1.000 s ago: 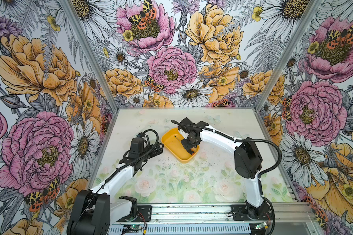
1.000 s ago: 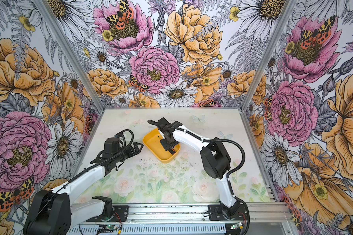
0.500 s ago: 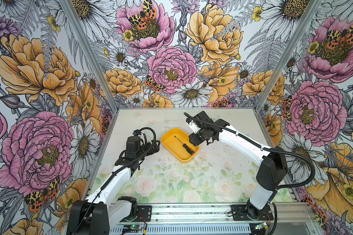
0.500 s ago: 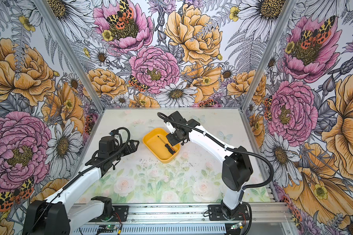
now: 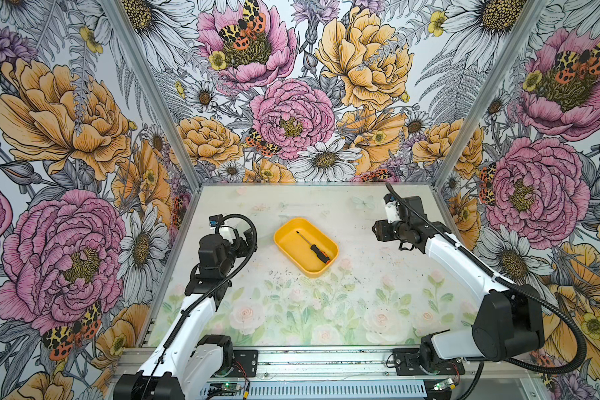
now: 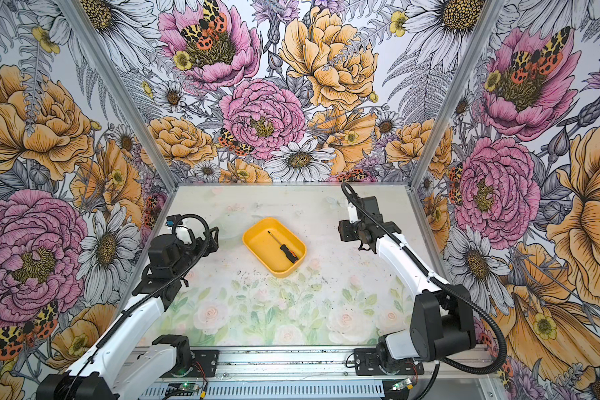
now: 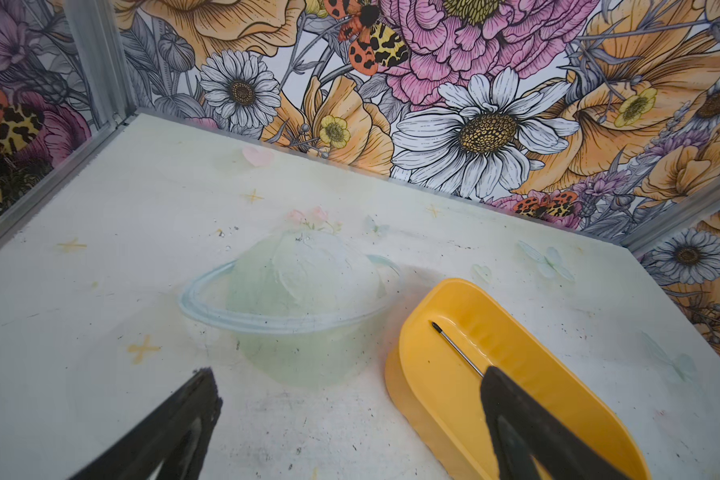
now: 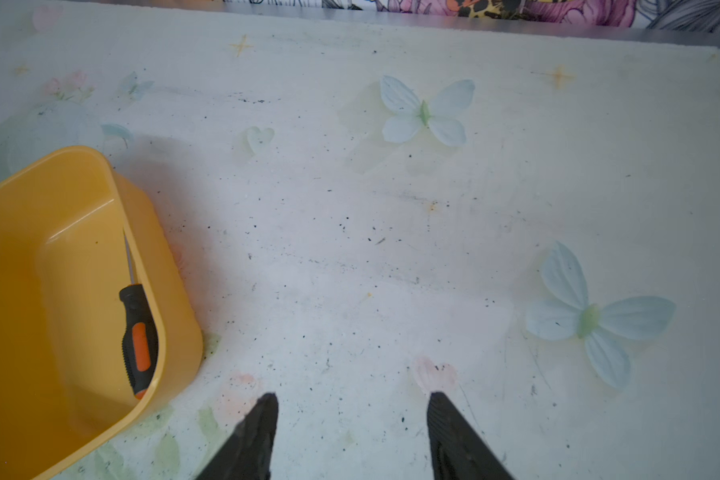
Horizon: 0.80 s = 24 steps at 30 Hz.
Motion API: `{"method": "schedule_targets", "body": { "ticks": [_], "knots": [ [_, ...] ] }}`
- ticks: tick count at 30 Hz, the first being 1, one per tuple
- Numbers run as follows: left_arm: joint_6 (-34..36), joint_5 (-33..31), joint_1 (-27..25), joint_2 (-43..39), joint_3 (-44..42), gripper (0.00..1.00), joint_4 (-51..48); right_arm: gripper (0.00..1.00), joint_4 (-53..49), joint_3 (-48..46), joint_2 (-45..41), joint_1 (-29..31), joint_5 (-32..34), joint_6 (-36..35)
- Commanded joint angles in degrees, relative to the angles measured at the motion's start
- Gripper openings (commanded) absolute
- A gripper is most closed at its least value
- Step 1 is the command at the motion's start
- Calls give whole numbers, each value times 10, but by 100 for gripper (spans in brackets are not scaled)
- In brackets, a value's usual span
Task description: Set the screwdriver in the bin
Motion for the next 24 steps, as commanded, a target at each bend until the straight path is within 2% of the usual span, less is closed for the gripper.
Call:
{"method": "schedule_targets", "body": {
  "ticks": [1, 7, 11, 18, 21, 24],
  "knots": [
    [53, -37, 8, 9, -14, 99, 53, 60, 98, -41, -29, -13, 37, -4],
    [80, -54, 22, 24, -29, 99, 104, 60, 274, -160, -66, -25, 103, -35],
    [91, -55, 32, 34, -63, 99, 185, 59, 410, -239, -81, -44, 135, -30],
    [99, -69, 53, 59, -126, 99, 336, 60, 586, -326, -65, -75, 180, -32],
    [105, -57, 63, 82, -128, 99, 353, 60, 637, -348, -55, -85, 198, -31],
    [108, -55, 66, 111, -129, 99, 380, 59, 644, -355, -49, -92, 195, -23]
  ]
}}
